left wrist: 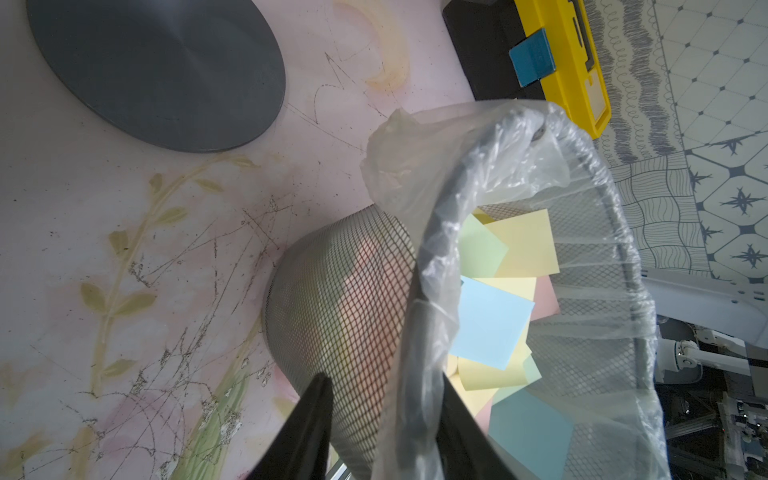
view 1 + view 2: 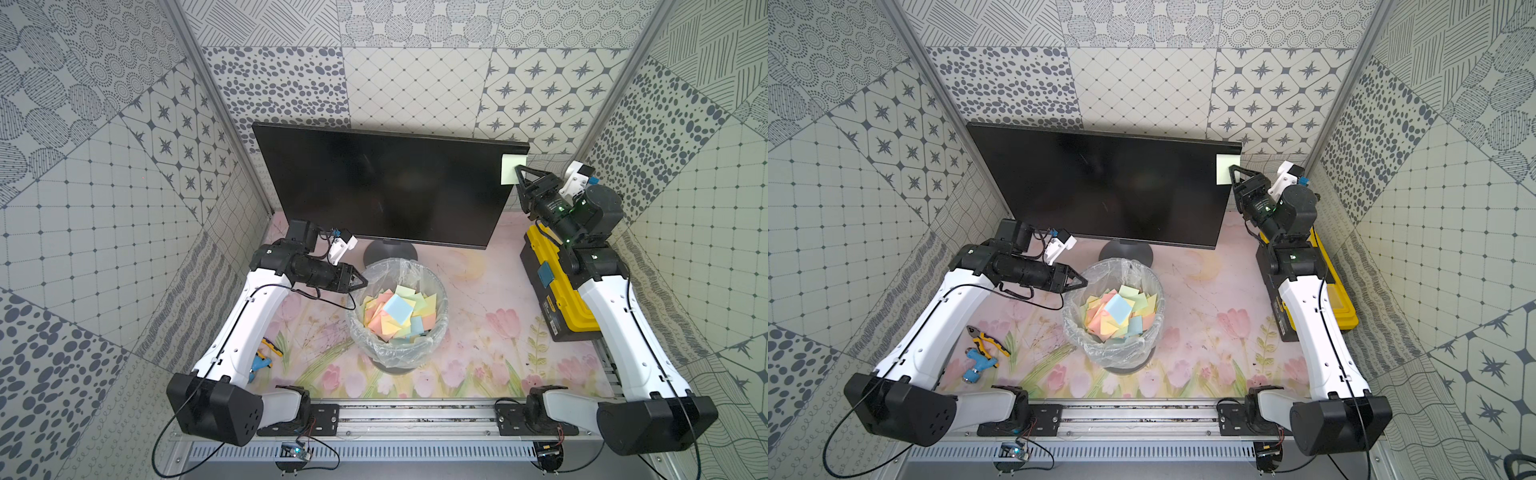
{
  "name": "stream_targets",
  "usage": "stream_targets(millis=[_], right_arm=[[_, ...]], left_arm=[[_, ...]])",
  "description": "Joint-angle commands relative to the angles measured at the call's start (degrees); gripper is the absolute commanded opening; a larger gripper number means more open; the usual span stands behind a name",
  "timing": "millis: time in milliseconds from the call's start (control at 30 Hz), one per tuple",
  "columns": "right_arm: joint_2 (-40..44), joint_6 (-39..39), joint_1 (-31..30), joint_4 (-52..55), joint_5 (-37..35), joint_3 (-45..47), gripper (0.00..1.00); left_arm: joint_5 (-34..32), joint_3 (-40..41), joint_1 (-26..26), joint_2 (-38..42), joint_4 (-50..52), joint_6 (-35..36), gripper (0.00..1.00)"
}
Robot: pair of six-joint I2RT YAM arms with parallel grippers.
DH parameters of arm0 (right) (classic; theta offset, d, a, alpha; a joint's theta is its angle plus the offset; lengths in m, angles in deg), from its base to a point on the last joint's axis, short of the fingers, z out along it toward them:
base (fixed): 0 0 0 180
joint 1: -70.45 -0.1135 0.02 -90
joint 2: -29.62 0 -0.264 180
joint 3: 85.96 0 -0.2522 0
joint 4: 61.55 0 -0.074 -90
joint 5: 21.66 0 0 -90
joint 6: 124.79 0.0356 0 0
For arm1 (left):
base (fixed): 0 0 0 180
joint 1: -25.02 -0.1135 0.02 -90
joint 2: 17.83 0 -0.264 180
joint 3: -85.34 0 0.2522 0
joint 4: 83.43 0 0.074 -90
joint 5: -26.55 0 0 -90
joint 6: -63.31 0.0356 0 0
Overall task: Remove the sticky note from the monitor
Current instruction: Tear off the sticky note from the monitor.
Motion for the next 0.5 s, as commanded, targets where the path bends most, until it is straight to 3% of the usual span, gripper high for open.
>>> stream_targets(millis=[0,400,467], right_arm=[[-0.5,-1.0,0.3,-2.5,-0.3,-1.8,0.41],[0.8,-0.5,0.3,-2.5,-0.7,-1.8,0.02],[1.6,-0.2,0.2,-2.5,-0.7,-1.5,0.0]], left_arm=[[1.6,-1.0,0.0,-0.1,1.2,0.8,0.42],[1.7,-1.1,-0.1,-0.4,1.4,0.8,0.42],[1.6,-1.1,-0.1,-0.4,1.4,0.7,0.42]])
